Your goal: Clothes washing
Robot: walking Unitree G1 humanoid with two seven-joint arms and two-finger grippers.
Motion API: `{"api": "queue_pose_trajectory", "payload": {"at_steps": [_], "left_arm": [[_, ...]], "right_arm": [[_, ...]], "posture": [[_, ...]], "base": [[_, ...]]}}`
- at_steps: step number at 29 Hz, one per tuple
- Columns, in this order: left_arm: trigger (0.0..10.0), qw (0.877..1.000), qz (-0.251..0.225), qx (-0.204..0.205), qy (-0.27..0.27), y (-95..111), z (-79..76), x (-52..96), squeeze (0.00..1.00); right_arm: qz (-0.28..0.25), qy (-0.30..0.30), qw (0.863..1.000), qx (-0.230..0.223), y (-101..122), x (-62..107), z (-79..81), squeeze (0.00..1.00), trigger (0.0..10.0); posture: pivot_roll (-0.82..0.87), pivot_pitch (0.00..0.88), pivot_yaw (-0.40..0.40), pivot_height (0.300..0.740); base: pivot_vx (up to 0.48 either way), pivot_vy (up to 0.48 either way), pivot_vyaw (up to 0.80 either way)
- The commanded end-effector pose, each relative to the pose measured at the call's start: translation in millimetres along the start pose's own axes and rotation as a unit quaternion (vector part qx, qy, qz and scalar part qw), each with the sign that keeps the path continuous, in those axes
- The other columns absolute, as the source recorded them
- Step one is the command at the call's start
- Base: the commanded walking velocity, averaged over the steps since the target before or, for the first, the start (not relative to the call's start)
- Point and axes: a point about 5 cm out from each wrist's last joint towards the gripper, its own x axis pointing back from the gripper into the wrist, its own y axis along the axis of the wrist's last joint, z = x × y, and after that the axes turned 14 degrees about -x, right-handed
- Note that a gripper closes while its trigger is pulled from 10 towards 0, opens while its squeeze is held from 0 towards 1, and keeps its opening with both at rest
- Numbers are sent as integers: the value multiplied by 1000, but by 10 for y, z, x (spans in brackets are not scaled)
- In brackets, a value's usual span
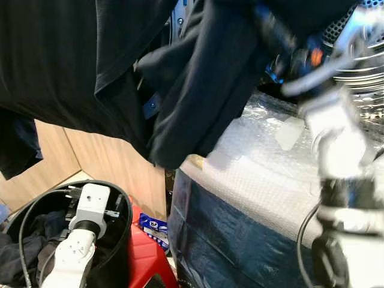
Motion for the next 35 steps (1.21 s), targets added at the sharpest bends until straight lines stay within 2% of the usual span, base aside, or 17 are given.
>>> {"api": "queue_pose_trajectory", "payload": {"at_steps": [1, 4, 5, 6, 7, 8, 11, 13, 14, 15, 16, 24, 25, 26, 31, 34, 35], "left_arm": [[10000, 1000, 0, -1, 4, -8, -14, 6, 0], [10000, 1000, 0, 1, 4, -9, -28, 8, 0], [10000, 1000, 0, 1, 4, -9, -33, 8, 0], [10000, 1000, 0, 1, 4, -9, -33, 8, 0], [10000, 1000, 0, 1, 4, -9, -39, 9, 0], [10000, 1000, 0, 1, 4, -11, -41, 10, 0], [10000, 1000, 3, 0, 3, -21, -53, 10, 0], [10000, 1000, 2, -1, 1, -19, -73, 2, 0], [10000, 1000, 1, -2, 1, -11, -82, -4, 0], [10000, 1000, 0, -2, 0, -4, -90, -7, 0], [10000, 1000, -1, -2, 0, 2, -94, -10, 0], [10000, 1000, 5, -9, -17, -7, -157, -16, 0], [10000, 999, 5, -19, -28, -8, -185, -14, 0], [10000, 999, 6, -20, -37, -12, -211, -6, 0], [10000, 998, 6, -17, -52, 1, -260, 4, 0], [10000, 998, 4, -17, -62, 15, -278, -2, 0], [10000, 998, 4, -17, -62, 15, -278, -2, 0]], "right_arm": [[-41, -79, 995, 42, 335, -112, -146, 0, 0], [-29, -172, 982, 68, 448, -142, -314, 0, 0], [-13, -230, 969, 85, 482, -130, -405, 0, 0], [-13, -230, 969, 85, 482, -130, -405, 0, 0], [12, -320, 937, 137, 569, -82, -524, 0, 0], [16, -358, 918, 169, 634, -56, -564, 0, 0], [-2, -430, 871, 237, 812, -9, -604, 0, 0], [-2, -478, 825, 302, 901, 31, -628, 0, 0], [9, -490, 808, 325, 902, 48, -643, 0, 4157], [25, -496, 803, 330, 866, 63, -664, 0, 8824], [46, -496, 806, 320, 796, 78, -691, 0, 10000], [145, -492, 796, 321, 425, 167, -794, 0, 10000], [166, -487, 791, 332, 351, 192, -812, 235, 10000], [193, -480, 788, 334, 248, 230, -835, 1000, 10000], [265, -451, 796, 304, -21, 329, -875, 1000, 10000], [243, -458, 816, 257, 14, 308, -865, 1000, 10000], [243, -458, 816, 257, 14, 308, -865, 1000, 10000]], "posture": [[43, 0, -28, 740], [42, 0, -31, 740], [40, 0, -34, 740], [40, 0, -34, 740], [36, 0, -36, 740], [34, 0, -36, 740], [28, 0, -34, 740], [32, 0, -42, 740], [32, 0, -42, 740], [31, 0, -44, 740], [29, 0, -45, 740], [46, 0, -60, 740], [47, 0, -61, 740], [43, 0, -57, 740], [42, 0, -58, 740], [39, 0, -55, 740], [39, 0, -55, 740]], "base": [[0, 0, 0], [0, 0, 0], [0, 0, 0], [0, 0, 0], [0, 0, 0], [0, 0, 0], [0, 0, 0], [0, 0, 0], [0, 0, 0], [0, 0, 0], [0, 0, 0], [0, 0, 0], [0, 0, 0], [0, 0, 0], [0, 0, 0], [0, 0, 0], [0, 0, 0]]}}
